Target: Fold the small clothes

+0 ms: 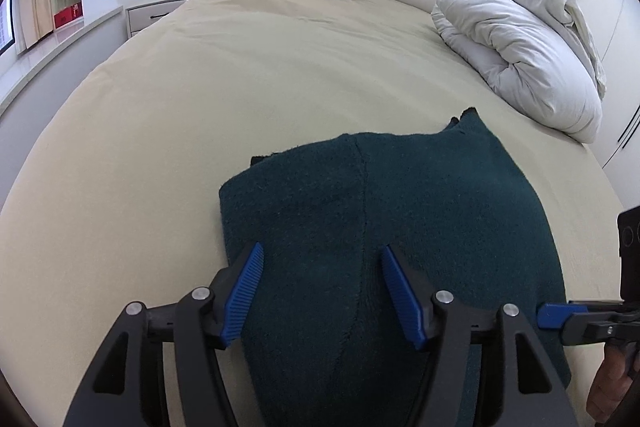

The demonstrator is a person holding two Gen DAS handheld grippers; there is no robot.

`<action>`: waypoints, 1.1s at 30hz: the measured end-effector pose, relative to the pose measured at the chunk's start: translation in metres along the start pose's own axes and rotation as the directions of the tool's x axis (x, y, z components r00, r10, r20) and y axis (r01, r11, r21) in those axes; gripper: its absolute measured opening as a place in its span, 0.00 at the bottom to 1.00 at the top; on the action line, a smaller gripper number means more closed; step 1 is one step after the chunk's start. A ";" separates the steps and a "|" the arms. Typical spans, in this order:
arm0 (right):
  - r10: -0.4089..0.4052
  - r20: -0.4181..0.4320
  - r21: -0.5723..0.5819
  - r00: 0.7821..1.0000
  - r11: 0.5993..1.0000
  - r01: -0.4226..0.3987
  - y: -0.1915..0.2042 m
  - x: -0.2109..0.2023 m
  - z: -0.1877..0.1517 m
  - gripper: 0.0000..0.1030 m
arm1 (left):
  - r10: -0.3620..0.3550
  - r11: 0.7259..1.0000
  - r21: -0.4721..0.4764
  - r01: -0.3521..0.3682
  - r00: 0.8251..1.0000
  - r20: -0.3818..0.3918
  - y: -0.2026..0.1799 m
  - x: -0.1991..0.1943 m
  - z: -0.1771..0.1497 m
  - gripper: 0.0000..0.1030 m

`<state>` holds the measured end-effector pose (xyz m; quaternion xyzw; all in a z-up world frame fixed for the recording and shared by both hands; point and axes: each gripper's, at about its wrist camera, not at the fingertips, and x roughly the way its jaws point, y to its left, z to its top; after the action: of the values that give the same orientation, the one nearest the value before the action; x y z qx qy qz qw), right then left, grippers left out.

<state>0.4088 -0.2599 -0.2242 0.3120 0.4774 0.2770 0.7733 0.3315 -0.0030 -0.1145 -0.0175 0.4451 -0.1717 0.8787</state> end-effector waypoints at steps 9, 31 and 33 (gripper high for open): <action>0.083 -0.039 0.032 0.996 0.996 -0.082 -0.004 0.009 -0.019 0.36 | 0.015 1.000 -0.002 -0.015 1.000 0.007 0.001 -0.001 -0.004 0.68; -0.044 0.070 0.139 0.997 0.990 0.034 -0.055 -0.016 -0.002 0.71 | -0.330 0.867 -0.406 0.290 0.943 -0.030 0.079 -0.035 -0.023 0.78; -0.043 0.051 0.166 0.998 0.986 0.034 -0.063 -0.004 0.005 0.71 | -0.394 0.834 -0.440 0.334 0.918 -0.051 0.078 -0.025 -0.022 0.78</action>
<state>0.4198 -0.3048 -0.2678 0.3729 0.4835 0.2130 0.7628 0.3228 0.0807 -0.1221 -0.2798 0.5205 -0.2363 0.7713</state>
